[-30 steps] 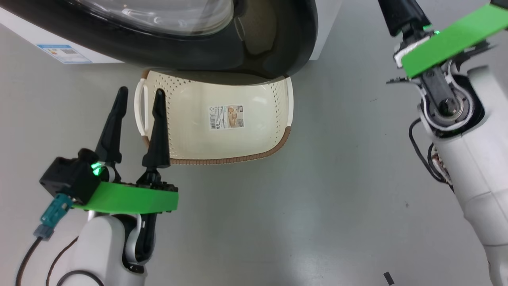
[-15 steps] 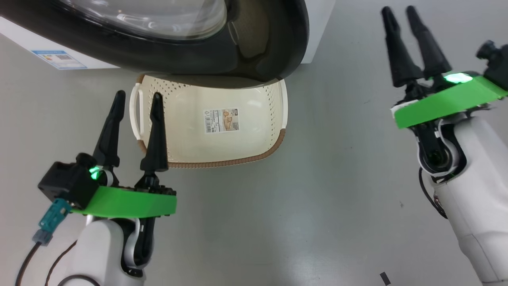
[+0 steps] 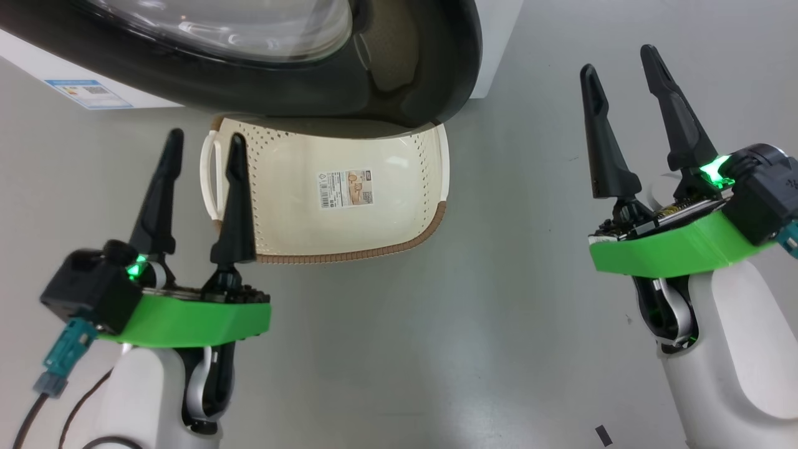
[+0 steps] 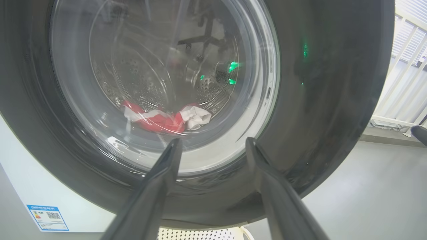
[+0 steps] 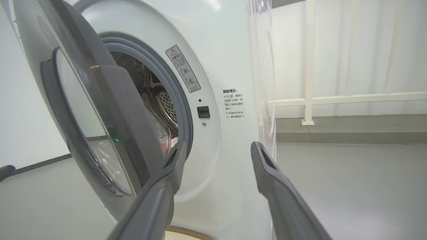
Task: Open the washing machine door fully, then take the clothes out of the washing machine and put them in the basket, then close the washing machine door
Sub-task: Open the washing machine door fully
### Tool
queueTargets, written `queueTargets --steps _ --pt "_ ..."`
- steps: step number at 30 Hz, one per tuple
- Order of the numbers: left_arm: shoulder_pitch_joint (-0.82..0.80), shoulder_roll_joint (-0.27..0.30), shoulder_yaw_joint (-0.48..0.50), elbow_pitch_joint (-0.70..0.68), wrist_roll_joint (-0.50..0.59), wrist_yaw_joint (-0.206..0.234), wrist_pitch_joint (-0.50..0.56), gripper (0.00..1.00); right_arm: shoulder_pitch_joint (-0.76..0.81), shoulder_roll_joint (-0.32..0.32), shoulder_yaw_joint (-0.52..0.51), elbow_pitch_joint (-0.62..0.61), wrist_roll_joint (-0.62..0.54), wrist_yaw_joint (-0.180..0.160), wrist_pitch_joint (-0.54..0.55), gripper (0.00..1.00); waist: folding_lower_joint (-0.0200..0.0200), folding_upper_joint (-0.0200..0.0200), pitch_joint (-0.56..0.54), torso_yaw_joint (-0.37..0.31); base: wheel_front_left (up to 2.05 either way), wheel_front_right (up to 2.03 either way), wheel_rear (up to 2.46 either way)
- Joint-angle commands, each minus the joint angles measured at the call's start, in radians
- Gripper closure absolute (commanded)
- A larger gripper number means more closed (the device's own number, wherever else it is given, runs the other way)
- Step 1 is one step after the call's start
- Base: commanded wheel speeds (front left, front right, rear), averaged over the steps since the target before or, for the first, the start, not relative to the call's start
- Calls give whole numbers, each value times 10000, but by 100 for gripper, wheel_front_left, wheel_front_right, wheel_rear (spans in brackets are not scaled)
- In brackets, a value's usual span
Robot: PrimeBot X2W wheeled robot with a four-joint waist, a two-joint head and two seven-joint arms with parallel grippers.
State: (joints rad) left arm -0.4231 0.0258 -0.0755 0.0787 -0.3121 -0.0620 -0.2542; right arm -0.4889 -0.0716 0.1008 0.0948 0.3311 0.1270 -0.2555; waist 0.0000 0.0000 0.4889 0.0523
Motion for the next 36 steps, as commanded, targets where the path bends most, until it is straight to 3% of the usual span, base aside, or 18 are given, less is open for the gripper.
queueTargets --steps 1,15,36 --pt "200 244 376 -414 186 25 -76 0 263 152 70 -406 -276 37 -61 0 0 0 15 9 0 0 0" --pt "331 244 363 -620 298 206 -76 0 1126 212 -224 -1258 -1142 37 -62 0 0 0 64 68 0 0 0" --pt "389 244 176 -308 429 179 -76 0 1477 213 -137 -1304 -887 37 -62 0 0 0 -60 133 0 0 0"
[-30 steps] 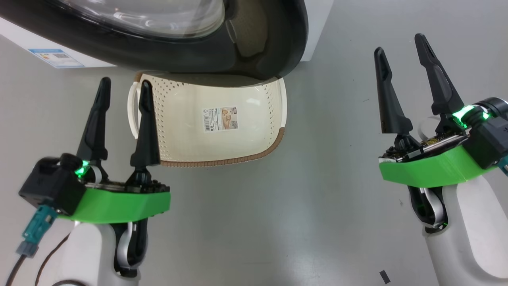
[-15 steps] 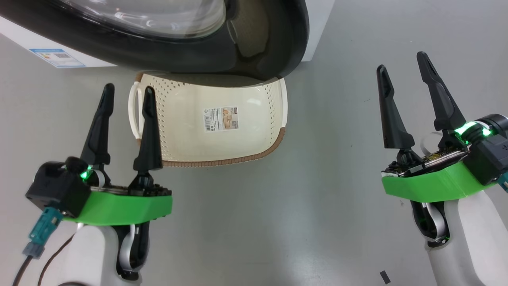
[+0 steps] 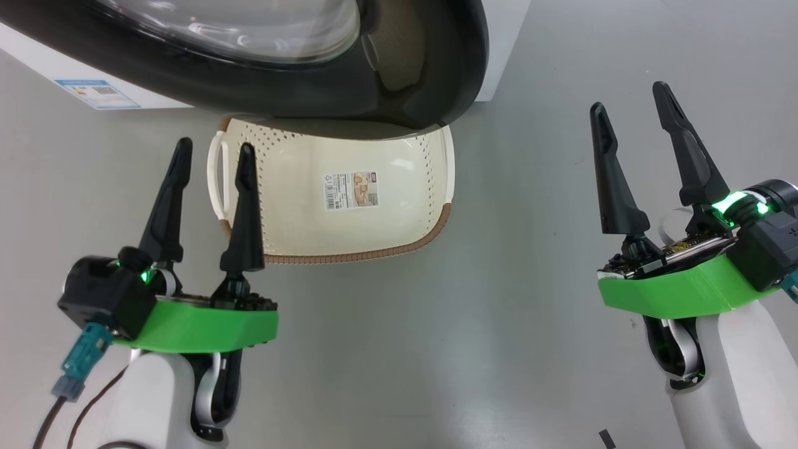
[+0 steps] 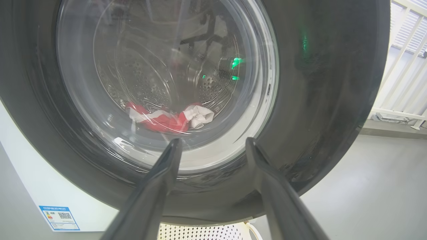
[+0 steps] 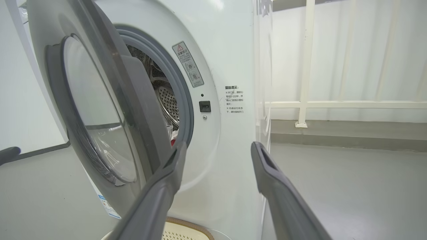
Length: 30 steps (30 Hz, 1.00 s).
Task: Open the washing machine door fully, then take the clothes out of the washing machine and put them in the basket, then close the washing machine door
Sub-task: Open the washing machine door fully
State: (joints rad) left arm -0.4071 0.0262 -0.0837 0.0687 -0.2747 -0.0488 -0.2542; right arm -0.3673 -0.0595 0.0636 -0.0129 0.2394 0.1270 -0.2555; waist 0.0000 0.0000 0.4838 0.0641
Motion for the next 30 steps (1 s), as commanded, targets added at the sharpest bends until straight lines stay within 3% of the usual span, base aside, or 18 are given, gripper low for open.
queueTargets --steps 1,3,4,5,6,11,21,30 --pt "235 240 248 -197 52 46 -76 0 271 92 240 -227 28 37 -62 0 0 0 -18 27 0 0 0" --pt "247 240 228 -178 54 43 -76 0 283 93 239 -218 11 37 -62 20 0 0 -36 53 0 0 0" --pt "255 240 219 -171 58 41 -76 0 283 93 233 -212 -2 37 -62 50 0 0 -45 64 0 0 0" --pt "264 240 209 -163 62 39 -76 0 280 93 239 -211 37 37 -62 62 0 0 -55 76 0 0 0" --pt "273 240 199 -154 64 37 -76 0 274 93 249 -202 158 37 -62 100 0 0 -65 86 0 0 0" --pt "305 240 116 -133 68 29 -76 0 160 93 432 66 1719 37 -62 100 0 0 -98 135 0 0 0" --pt "287 240 -18 -133 58 65 -76 0 -1049 93 1176 516 7794 37 104 100 0 0 -34 225 0 0 0" --pt "299 240 -190 -164 94 96 -76 0 -2306 23 844 475 12402 37 2566 100 0 0 34 323 0 0 0"
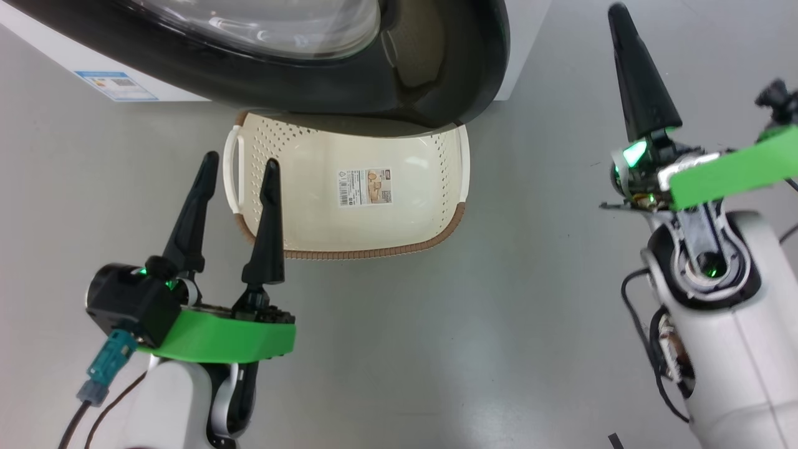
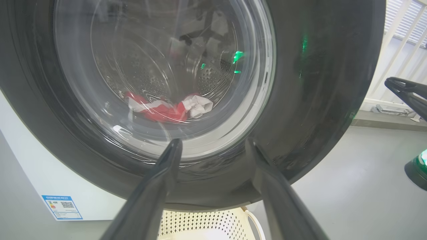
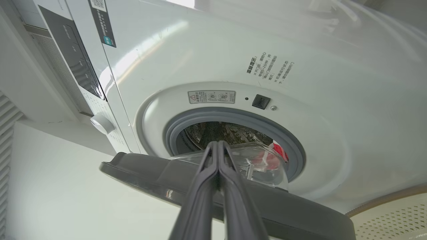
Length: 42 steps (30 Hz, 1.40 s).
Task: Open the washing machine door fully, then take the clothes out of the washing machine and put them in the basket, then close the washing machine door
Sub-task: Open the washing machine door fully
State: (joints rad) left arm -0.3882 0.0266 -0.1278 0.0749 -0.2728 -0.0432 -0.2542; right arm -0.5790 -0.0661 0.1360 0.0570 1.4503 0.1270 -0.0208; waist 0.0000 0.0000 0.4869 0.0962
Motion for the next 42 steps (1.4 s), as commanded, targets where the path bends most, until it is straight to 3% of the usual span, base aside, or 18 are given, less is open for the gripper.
queueTargets --steps 1,9,15,19,30,42 --pt "114 237 231 -220 79 40 -76 0 -369 54 42 -119 660 37 525 100 0 0 9 -2 0 0 0" --pt "90 237 26 -395 316 -60 -76 0 -1787 -388 177 1658 2822 37 2740 100 0 0 -3 67 0 0 0" --pt "200 237 173 -457 335 -38 -76 0 -3240 -979 1269 3160 4257 37 4460 100 0 0 4 68 0 0 0" --pt "214 237 193 -453 325 -49 -76 0 -4152 -1378 2097 4078 4866 37 5004 100 0 0 46 127 0 0 0" --pt "169 237 233 -391 271 -53 -76 0 -5858 -2030 4242 5132 5787 37 5265 100 0 0 244 299 0 0 0" --pt "159 237 202 -258 176 -10 -76 0 -5683 -2829 5753 4173 7077 37 4555 100 0 0 63 380 0 0 0"
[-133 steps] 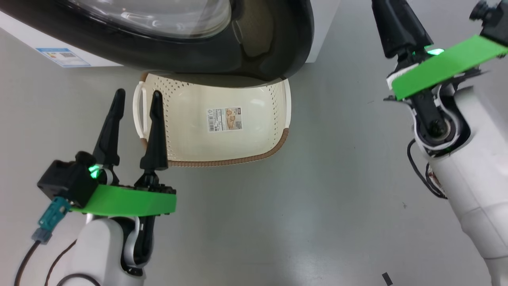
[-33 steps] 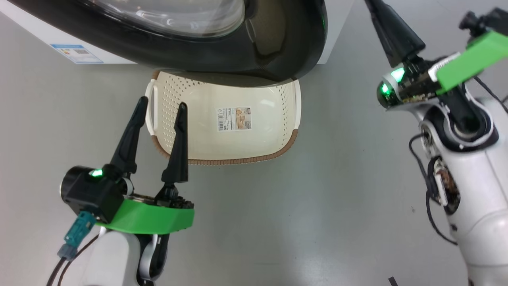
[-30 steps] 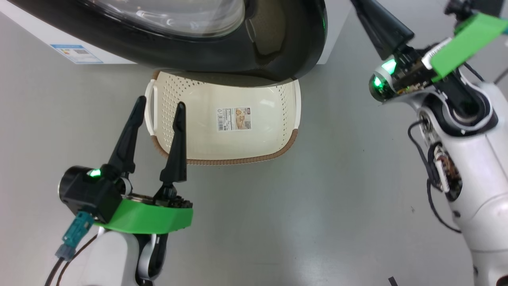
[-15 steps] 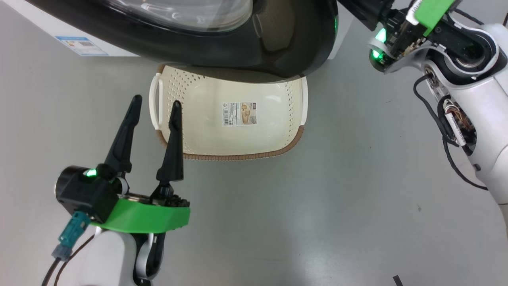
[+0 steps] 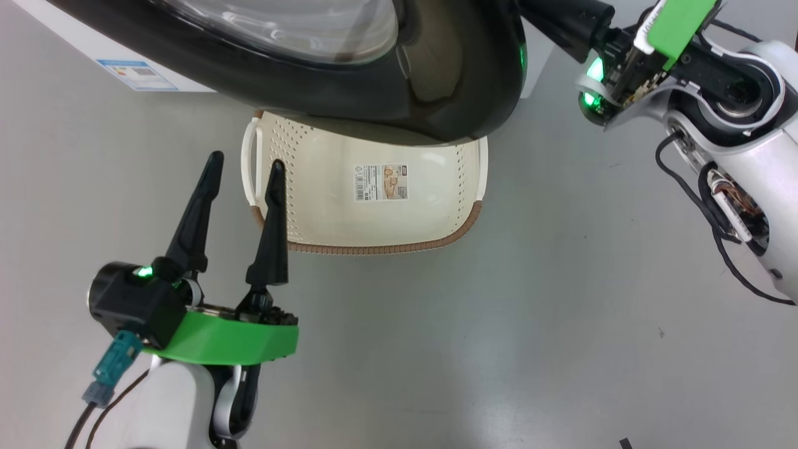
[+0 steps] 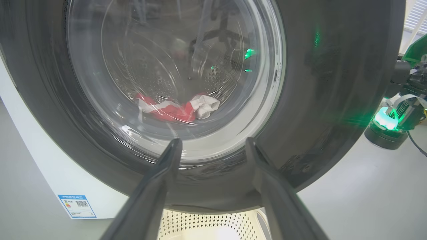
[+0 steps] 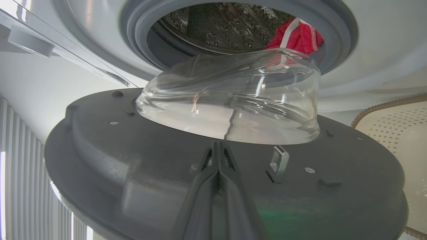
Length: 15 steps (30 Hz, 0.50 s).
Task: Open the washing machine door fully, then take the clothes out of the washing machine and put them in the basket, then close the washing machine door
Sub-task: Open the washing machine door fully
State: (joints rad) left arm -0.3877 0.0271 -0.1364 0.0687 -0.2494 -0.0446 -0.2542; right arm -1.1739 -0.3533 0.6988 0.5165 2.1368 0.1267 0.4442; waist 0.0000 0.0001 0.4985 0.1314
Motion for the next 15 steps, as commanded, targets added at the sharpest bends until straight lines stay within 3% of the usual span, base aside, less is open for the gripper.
queueTargets --steps 1,15 --pt "165 231 294 -194 -91 10 -76 0 336 -46 246 -571 324 40 -175 100 0 -1 -84 39 0 0 0" --pt "381 231 228 -68 -321 78 -76 0 1316 -1165 1889 -2612 1775 40 -1409 100 0 -1 -671 348 0 0 0"
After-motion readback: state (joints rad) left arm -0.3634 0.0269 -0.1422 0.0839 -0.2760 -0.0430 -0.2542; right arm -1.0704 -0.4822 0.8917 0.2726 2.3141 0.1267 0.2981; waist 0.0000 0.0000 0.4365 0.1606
